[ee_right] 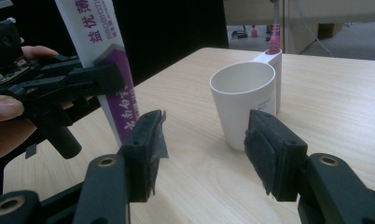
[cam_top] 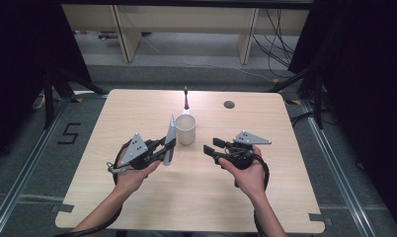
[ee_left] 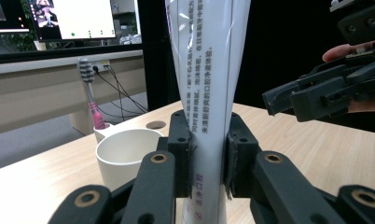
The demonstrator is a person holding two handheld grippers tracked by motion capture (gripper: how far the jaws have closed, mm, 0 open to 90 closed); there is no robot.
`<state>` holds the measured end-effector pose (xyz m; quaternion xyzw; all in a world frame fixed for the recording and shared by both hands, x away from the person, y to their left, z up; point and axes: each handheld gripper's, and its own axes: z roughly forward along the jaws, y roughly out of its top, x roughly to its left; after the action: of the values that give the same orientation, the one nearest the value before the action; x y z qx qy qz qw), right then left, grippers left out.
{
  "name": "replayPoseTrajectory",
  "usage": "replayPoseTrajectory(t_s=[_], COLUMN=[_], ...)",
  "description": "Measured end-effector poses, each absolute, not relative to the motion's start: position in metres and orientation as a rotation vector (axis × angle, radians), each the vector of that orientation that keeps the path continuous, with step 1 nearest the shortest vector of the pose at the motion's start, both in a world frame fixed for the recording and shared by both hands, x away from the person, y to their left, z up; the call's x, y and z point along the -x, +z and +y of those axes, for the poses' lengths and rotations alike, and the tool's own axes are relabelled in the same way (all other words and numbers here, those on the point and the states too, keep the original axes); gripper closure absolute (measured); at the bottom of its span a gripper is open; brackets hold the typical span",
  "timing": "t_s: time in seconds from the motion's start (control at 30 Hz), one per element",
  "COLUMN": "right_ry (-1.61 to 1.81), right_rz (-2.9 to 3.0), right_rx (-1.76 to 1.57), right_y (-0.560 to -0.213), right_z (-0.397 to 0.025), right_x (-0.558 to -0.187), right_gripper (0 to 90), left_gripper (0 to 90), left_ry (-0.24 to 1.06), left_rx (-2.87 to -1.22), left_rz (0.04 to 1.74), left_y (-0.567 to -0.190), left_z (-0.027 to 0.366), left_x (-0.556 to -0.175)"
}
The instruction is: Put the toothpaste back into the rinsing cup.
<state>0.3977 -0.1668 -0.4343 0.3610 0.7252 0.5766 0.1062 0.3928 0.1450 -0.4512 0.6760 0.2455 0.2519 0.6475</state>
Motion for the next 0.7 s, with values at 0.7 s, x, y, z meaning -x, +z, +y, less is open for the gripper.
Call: replayPoseTrajectory(t_s=[0.7], right_ry=[1.620], right_rz=[2.102], right_rx=[-1.121], right_y=[-0.452], right_z=[-0.183], right_x=[-0.396], right_gripper=[46.8], left_gripper=[75.4], left_ry=[0.610], left_rx=[-1.377], left_rz=[0.563], left_y=[-0.415], left_z=[0.135], left_x=[-0.441])
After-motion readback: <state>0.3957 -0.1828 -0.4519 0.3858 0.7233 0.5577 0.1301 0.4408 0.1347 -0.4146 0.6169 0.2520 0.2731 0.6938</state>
